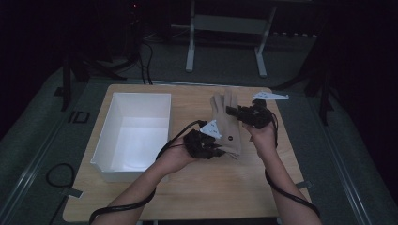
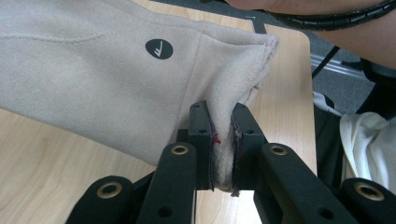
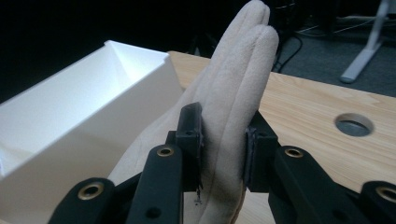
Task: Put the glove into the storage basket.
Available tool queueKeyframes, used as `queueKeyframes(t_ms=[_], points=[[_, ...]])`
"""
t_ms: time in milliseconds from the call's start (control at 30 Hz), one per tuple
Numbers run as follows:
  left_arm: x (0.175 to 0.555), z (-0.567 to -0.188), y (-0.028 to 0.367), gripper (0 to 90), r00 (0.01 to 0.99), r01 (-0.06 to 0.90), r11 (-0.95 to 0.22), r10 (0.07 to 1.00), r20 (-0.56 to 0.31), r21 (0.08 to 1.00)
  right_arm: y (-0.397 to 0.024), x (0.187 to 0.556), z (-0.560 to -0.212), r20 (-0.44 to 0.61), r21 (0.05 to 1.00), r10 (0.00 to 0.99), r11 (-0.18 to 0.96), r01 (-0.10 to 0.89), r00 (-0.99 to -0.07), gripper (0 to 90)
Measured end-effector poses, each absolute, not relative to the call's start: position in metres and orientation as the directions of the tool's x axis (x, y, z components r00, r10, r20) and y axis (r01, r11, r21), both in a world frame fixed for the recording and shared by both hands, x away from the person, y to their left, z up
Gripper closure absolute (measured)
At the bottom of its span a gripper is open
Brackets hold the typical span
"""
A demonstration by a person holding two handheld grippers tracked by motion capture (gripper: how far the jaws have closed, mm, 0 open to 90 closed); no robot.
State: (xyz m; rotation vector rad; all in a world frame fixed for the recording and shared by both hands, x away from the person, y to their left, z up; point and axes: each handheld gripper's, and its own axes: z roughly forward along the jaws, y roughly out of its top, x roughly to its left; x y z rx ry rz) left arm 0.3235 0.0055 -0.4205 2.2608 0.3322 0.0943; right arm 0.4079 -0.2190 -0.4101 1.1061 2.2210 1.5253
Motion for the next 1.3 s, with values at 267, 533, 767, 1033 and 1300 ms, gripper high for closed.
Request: queueKeyframes(t_ms=[267, 533, 767, 1033, 1300], points=[[0.319, -0.407, 0.023, 82.1, 0.958, 0.193, -0.626, 0.288, -0.007, 0.756, -0.204, 0.41, -0.401, 0.232, 0.879, 0.672, 0.164, 0.447, -0.703, 72.5], [0.32, -0.398, 0.042, 82.1, 0.951, 0.207, -0.637, 0.309, 0.001, 0.742, -0.18, 0.416, -0.391, 0.223, 0.882, 0.656, 0.179, 0.436, -0.721, 72.5], [0.317, -0.392, 0.059, 82.1, 0.94, 0.213, -0.638, 0.339, 0.022, 0.74, -0.16, 0.422, -0.384, 0.228, 0.881, 0.634, 0.188, 0.434, -0.739, 72.5], [0.313, -0.389, 0.093, 82.1, 0.925, 0.242, -0.628, 0.379, 0.019, 0.74, -0.126, 0.425, -0.376, 0.215, 0.884, 0.607, 0.213, 0.417, -0.765, 72.5], [0.306, -0.388, 0.123, 82.1, 0.912, 0.262, -0.628, 0.409, 0.024, 0.733, -0.093, 0.427, -0.379, 0.23, 0.88, 0.578, 0.22, 0.421, -0.783, 72.6]])
